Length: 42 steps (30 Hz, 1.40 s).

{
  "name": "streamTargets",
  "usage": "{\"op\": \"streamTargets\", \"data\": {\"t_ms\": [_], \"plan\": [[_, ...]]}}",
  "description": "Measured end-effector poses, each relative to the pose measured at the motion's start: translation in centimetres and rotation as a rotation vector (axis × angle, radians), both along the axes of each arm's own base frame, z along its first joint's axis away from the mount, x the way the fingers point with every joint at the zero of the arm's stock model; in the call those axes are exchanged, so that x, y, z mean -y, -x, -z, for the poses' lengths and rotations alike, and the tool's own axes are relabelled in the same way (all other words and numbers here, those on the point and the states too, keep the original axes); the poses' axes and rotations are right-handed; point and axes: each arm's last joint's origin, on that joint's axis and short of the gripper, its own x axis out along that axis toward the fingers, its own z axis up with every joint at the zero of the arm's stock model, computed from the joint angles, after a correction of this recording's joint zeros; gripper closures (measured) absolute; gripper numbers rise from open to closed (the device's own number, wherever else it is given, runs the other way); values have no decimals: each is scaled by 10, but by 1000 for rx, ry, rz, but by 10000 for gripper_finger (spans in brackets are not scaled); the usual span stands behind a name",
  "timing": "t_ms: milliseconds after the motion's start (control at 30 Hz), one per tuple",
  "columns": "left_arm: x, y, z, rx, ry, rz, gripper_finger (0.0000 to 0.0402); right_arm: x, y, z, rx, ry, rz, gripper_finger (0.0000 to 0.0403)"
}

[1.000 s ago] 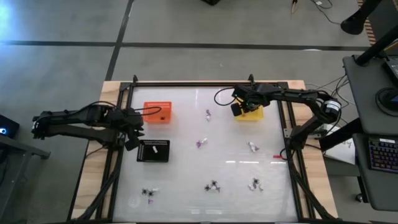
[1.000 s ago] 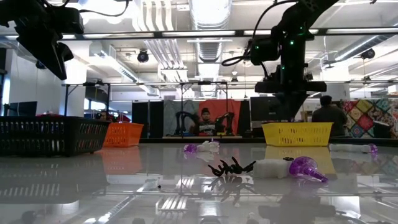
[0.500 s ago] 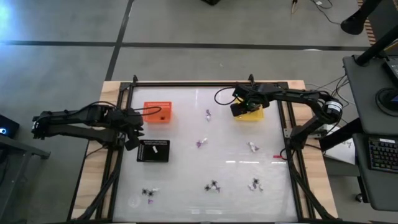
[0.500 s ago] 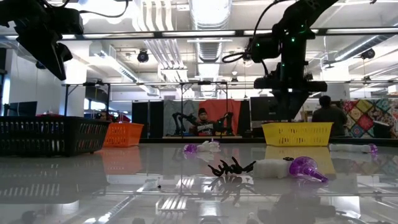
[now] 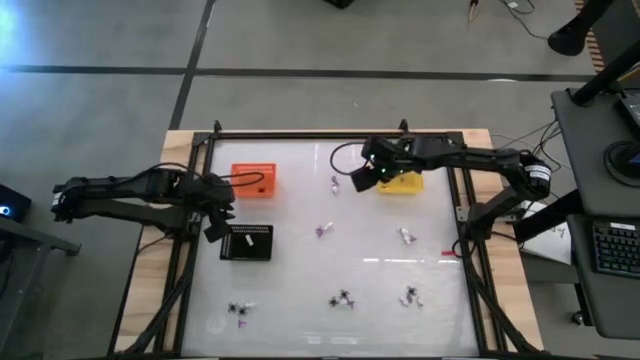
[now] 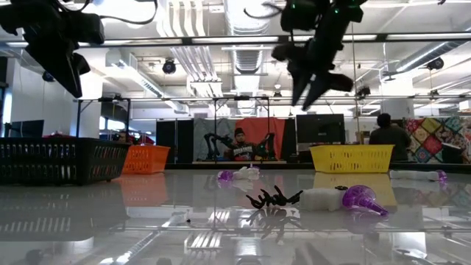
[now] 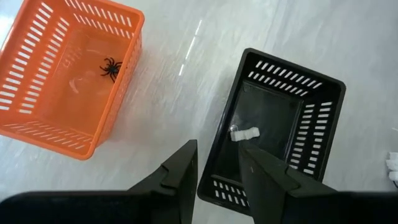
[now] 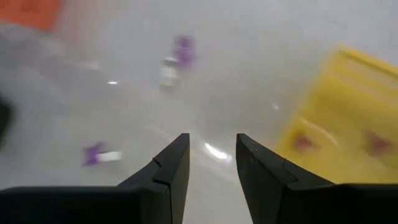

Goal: Sort Halloween decoration
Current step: Put the white skeleton toy into the black bin

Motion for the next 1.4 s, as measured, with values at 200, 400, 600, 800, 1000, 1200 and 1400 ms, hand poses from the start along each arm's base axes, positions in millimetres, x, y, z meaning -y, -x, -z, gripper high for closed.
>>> {"op": "streamTargets", "data": {"t_ms": [200,400,600,800,1000,1200,1400], "plan": [[0,-2,1,-13,5,2,303,-22,-20,-2,111,97,-188,292],[0,-6,3,-29,25,5,303,-36,-25,-1,123,100,-234,303],[1,-9,5,-41,64,15,303,-47,-28,2,108,127,-314,307],[1,-11,6,-48,68,9,303,-53,-43,17,82,182,-433,304],[1,-14,5,-23,82,-18,303,-52,-62,35,29,188,-540,277],[1,-15,4,3,115,-74,303,-51,-85,47,-6,257,-764,263],[1,-16,4,14,167,-151,303,-50,-98,64,-29,250,-874,267]]}}
